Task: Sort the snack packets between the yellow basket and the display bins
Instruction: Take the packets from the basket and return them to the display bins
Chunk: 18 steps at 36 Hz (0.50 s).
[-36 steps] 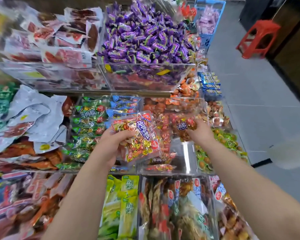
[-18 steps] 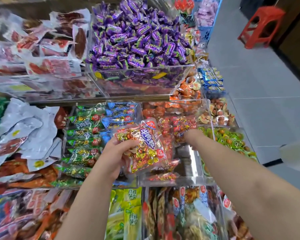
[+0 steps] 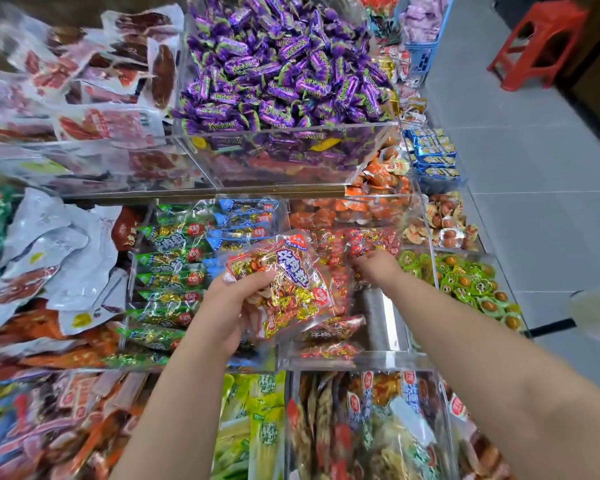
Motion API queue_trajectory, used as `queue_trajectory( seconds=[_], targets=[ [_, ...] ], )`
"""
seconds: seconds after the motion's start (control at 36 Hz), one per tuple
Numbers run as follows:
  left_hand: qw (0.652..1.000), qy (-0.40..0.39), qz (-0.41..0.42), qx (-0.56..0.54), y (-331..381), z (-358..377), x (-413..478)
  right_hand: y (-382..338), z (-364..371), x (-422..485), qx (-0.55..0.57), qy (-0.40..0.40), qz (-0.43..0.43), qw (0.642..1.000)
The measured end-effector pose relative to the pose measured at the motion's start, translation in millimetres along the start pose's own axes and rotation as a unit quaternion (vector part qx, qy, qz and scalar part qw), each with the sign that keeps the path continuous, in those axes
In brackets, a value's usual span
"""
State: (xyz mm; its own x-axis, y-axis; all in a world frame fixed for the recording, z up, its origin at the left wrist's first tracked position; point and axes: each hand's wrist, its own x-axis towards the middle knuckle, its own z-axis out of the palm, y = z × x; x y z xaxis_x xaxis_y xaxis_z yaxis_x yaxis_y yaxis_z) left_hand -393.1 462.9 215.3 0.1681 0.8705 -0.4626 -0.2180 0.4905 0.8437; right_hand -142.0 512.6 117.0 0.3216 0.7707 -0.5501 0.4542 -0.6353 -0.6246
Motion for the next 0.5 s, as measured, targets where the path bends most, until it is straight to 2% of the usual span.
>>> queue_trajectory(
  seconds=[0.08, 0.14, 0.19, 0.25, 0.31, 0.5],
  targets=[
    [1.000, -0.015, 0.000, 0.010, -1, 6, -2, 3, -8, -25, 0.115, 0.008, -0.030, 0.993],
    [0.999, -0.020, -0.003, 0.032, -3, 11, -2, 2, -16, -48, 0.238, 0.012, -0.045, 0.970],
    [0.999, -0.013, -0.011, 0.050, -4, 16, -4, -3, -25, -76, 0.323, -0.046, -0.055, 0.944],
    [0.999, -0.011, -0.024, 0.045, -7, 23, -8, -5, -31, -106, 0.295, -0.132, -0.067, 0.944],
    [0.998, -0.013, -0.026, 0.047, -11, 30, -11, -5, -33, -128, 0.195, -0.168, -0.091, 0.962],
    [0.993, -0.025, 0.001, 0.117, -21, 42, -20, 0, -38, -150, 0.154, -0.080, -0.083, 0.981]
  ],
)
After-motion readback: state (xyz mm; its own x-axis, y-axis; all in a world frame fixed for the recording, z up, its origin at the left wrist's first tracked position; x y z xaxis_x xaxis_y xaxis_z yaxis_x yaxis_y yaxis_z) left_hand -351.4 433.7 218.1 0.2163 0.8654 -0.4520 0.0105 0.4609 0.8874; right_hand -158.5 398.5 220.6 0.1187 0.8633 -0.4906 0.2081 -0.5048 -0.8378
